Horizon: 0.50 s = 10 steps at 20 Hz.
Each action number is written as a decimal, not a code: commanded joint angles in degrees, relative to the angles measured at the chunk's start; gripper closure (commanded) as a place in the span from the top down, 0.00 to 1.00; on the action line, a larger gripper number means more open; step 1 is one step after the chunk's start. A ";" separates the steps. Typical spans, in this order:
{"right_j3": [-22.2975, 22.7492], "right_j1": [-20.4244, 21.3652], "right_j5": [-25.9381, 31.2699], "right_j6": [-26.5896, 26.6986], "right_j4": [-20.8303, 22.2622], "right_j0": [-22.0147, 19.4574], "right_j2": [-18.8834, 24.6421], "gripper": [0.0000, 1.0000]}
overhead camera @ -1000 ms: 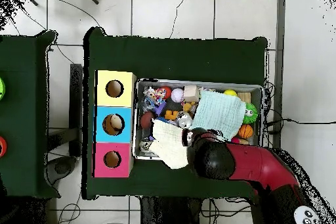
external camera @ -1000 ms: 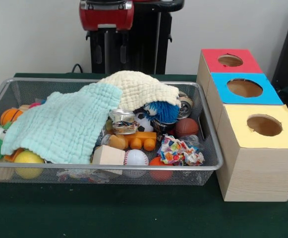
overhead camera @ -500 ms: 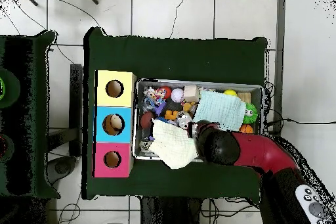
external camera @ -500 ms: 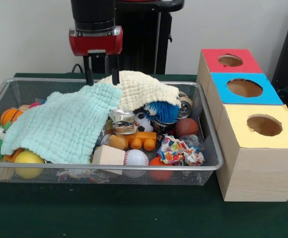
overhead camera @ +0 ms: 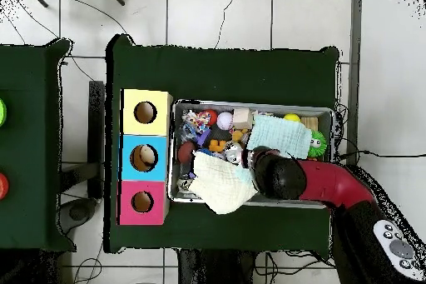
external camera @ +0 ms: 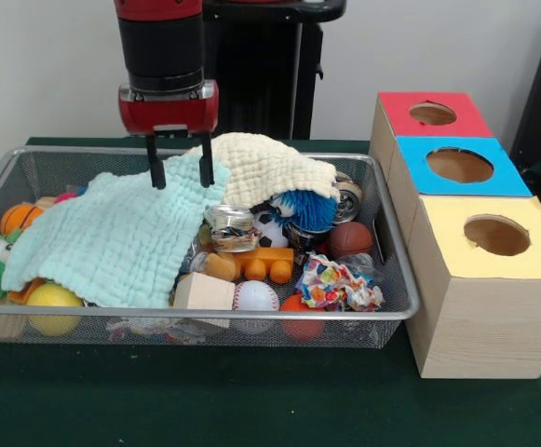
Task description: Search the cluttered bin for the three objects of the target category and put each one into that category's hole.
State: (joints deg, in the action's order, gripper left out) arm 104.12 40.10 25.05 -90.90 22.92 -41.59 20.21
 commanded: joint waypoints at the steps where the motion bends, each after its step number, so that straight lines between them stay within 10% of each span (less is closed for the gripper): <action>1: -8.88 -4.08 7.84 6.64 2.92 -0.04 3.20 1.00; 10: -10.46 -5.93 8.12 7.73 3.57 -0.68 3.82 1.00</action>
State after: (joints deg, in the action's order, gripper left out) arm 98.77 37.03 26.90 -90.90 23.22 -41.60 20.22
